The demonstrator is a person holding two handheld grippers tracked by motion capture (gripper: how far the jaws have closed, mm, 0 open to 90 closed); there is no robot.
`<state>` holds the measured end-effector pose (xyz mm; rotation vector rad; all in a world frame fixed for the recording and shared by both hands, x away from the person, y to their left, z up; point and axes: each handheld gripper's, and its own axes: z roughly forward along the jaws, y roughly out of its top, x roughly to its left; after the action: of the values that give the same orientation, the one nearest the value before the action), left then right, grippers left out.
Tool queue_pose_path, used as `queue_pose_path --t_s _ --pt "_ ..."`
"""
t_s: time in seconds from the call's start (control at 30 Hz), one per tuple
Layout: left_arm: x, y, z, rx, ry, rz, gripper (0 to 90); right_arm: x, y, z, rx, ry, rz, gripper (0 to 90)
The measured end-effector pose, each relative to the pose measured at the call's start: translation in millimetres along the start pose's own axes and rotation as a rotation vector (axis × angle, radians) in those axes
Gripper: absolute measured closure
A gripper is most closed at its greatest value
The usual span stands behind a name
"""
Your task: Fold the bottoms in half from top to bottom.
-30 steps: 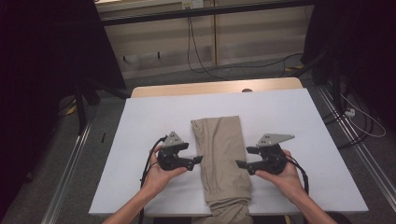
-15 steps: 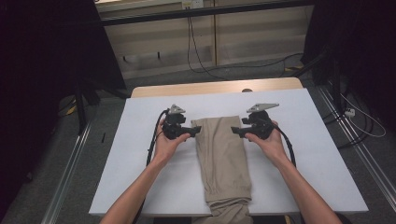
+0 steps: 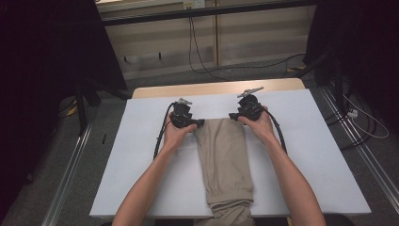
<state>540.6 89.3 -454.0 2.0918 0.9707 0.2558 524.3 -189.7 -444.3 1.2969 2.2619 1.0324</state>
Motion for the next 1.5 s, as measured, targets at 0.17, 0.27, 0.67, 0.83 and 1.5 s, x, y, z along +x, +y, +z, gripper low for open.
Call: queue_pose_path --t_s 0.17,0.27,0.67,0.83,1.5 --pt "0.5 -3.2 5.8 -0.005 -0.001 0.027 30.4 -1.8 -8.0 10.5 0.019 0.014 0.008 44.3" --pt "-2.1 -3.4 6.0 -0.003 -0.022 0.042 37.1 0.8 -8.5 11.0 0.021 0.003 0.009 43.8" --pt "-13.8 -8.8 -1.4 0.04 -0.112 0.029 68.4 9.9 -7.1 1.8 0.112 0.061 -0.023 61.8" --pt "-15.2 -13.3 -3.1 0.039 -0.166 -0.003 81.6 11.3 -9.0 -1.4 0.123 0.121 -0.011 82.0" --pt "-8.9 50.3 -73.4 -0.273 -0.054 -0.046 84.7 17.4 53.2 -76.7 -0.216 0.08 0.076 86.1"
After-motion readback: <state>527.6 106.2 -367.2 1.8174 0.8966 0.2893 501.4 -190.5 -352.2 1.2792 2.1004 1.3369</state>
